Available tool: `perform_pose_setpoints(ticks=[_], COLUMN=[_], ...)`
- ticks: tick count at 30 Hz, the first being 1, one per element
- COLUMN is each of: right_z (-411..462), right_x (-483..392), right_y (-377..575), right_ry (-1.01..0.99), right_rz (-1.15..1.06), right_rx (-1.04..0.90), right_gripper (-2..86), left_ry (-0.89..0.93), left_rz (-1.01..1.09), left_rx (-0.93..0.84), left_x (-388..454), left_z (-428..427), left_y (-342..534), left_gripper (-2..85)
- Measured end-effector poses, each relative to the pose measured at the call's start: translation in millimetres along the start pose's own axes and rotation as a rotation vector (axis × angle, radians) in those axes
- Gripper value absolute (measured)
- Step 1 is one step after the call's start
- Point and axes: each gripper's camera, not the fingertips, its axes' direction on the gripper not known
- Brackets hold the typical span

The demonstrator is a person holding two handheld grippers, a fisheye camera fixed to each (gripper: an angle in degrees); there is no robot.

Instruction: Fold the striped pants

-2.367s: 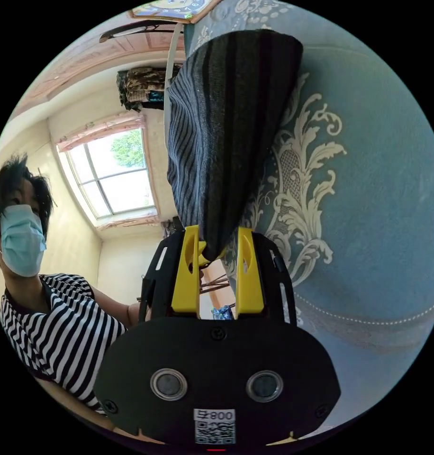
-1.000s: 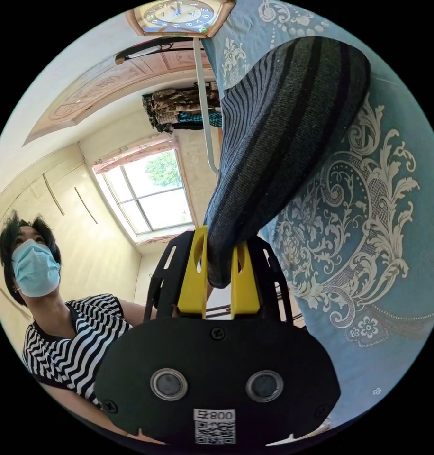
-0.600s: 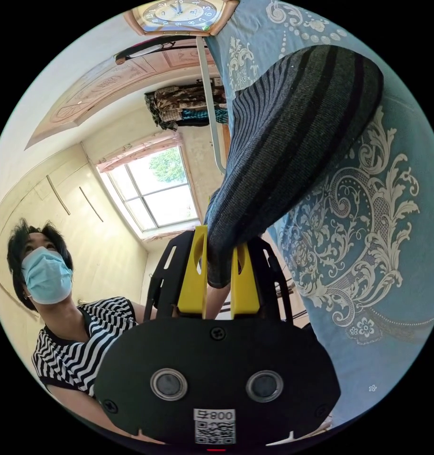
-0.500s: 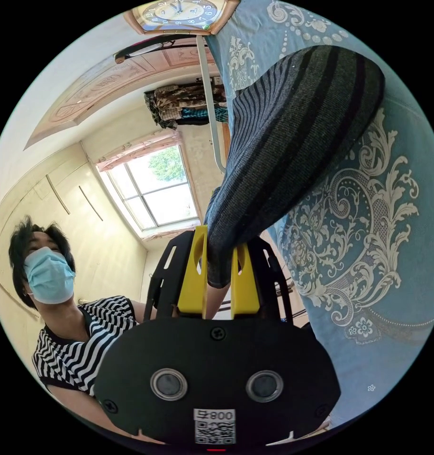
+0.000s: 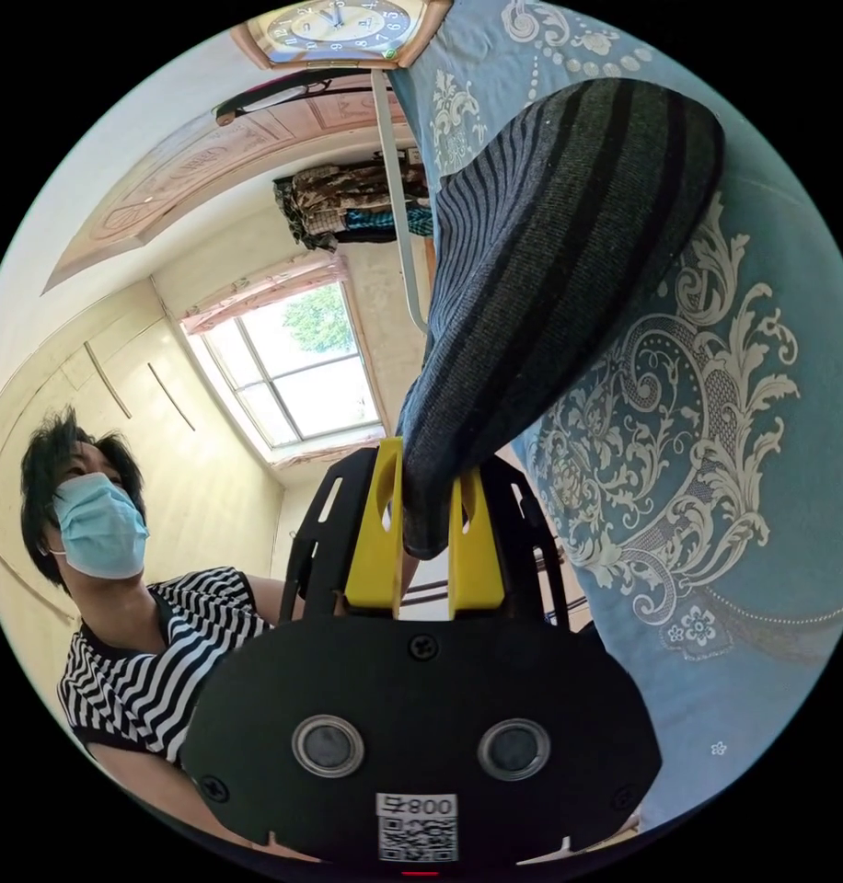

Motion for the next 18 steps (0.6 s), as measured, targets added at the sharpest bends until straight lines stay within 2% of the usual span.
perform_pose_setpoints(ticks=[9,18], right_z=[-30,-70], right_x=[-21,-66], right_y=[80,203], right_ry=[0.002,-0.029], right_rz=[-0.016,-0.045], right_rx=[0.051,0.143], right_gripper=[6.8,6.1], left_ry=[-0.083,-0.161], left_rz=[0.054,0.07], left_rx=[-0.025,-0.127], left_x=[-38,-78], left_z=[80,184], left_y=[44,105], left_gripper=[10.0,9.7])
